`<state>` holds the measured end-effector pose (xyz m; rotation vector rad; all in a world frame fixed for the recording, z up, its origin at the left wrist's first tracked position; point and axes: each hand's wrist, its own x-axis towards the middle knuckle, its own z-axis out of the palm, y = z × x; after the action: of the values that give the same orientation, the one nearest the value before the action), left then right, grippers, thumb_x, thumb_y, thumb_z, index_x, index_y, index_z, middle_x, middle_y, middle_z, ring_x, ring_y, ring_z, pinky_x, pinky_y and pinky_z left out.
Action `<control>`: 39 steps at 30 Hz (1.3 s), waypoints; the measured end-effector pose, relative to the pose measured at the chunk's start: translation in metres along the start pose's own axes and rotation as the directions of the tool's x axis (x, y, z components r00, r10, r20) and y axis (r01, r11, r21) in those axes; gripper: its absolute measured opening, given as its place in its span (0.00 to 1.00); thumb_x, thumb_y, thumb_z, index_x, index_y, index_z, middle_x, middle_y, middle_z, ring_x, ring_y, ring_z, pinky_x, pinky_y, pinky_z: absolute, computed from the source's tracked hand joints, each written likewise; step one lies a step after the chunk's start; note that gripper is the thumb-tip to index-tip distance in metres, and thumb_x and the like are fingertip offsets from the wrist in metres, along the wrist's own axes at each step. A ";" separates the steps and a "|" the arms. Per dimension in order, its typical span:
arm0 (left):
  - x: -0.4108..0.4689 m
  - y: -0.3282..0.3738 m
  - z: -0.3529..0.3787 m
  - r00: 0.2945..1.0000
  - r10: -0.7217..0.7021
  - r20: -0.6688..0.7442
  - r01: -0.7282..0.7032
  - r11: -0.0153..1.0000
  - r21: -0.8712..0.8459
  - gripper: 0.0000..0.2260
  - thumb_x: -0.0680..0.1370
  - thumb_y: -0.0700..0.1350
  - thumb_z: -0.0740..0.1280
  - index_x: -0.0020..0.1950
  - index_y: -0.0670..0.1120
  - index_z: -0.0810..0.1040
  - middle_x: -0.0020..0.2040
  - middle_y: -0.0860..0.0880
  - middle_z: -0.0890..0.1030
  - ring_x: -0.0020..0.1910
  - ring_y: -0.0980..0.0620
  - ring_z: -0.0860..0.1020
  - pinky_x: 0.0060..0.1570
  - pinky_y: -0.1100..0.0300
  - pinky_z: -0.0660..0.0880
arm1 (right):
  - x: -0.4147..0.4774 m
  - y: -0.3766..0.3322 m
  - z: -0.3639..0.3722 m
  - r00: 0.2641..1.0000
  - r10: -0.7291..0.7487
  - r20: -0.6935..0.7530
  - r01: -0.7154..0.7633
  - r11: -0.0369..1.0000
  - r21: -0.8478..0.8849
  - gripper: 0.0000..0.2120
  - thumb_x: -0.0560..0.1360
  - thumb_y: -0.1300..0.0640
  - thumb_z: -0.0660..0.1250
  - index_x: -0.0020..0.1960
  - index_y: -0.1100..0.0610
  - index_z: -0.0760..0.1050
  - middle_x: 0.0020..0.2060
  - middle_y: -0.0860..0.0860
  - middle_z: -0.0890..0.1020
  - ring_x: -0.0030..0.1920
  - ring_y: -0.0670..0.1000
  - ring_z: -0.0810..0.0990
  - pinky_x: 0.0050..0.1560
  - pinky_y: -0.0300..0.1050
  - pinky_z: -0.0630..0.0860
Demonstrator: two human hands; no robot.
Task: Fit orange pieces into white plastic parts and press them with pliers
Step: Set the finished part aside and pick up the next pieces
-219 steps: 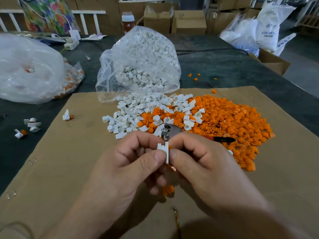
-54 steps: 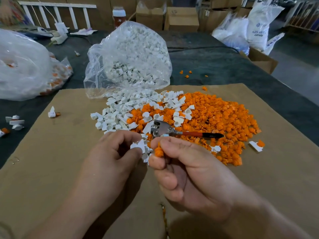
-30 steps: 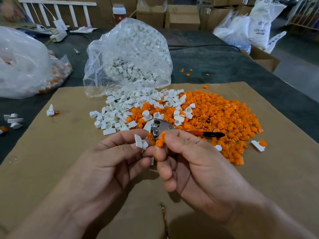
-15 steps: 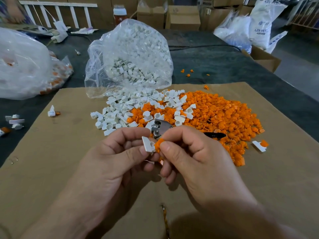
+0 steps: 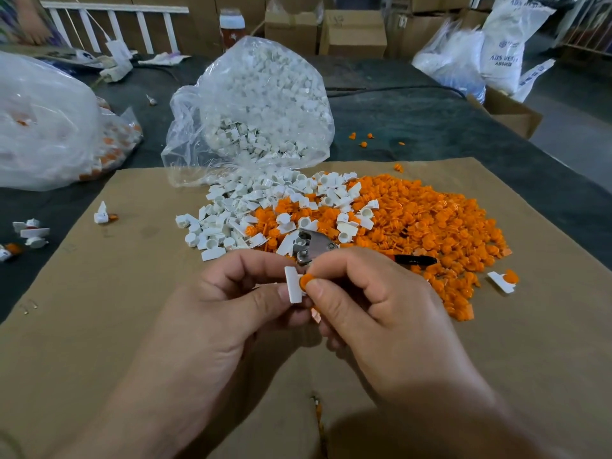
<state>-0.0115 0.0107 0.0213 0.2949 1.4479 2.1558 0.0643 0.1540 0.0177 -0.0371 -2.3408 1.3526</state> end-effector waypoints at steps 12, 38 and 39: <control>-0.001 -0.001 0.000 0.998 -0.054 0.011 0.054 0.997 -0.056 0.22 0.50 0.26 0.74 0.41 0.40 0.85 0.36 0.38 0.83 0.31 0.45 0.83 0.31 0.58 0.81 | 0.002 -0.001 0.005 0.975 -0.222 -0.009 0.210 0.934 -0.288 0.04 0.79 0.54 0.62 0.47 0.51 0.75 0.45 0.43 0.75 0.47 0.46 0.76 0.41 0.44 0.74; -0.002 -0.006 -0.012 0.989 0.148 0.020 -0.130 0.791 0.598 0.16 0.62 0.62 0.78 0.46 0.59 0.83 0.34 0.54 0.81 0.34 0.53 0.79 0.36 0.53 0.77 | 0.006 0.008 -0.005 0.962 0.214 0.170 -0.246 0.950 0.194 0.04 0.75 0.52 0.69 0.48 0.45 0.81 0.40 0.46 0.84 0.38 0.47 0.82 0.39 0.49 0.82; -0.002 -0.006 -0.012 0.989 0.149 0.019 -0.130 0.787 0.603 0.16 0.62 0.61 0.77 0.46 0.59 0.83 0.34 0.54 0.80 0.34 0.53 0.79 0.36 0.53 0.77 | 0.006 0.008 -0.005 0.962 0.218 0.166 -0.249 0.949 0.195 0.04 0.74 0.51 0.69 0.48 0.45 0.81 0.40 0.47 0.84 0.38 0.47 0.82 0.38 0.48 0.82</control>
<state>-0.0134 0.0017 0.0112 0.6150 2.1737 1.7380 0.0595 0.1639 0.0152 -0.1632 -2.3487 1.7725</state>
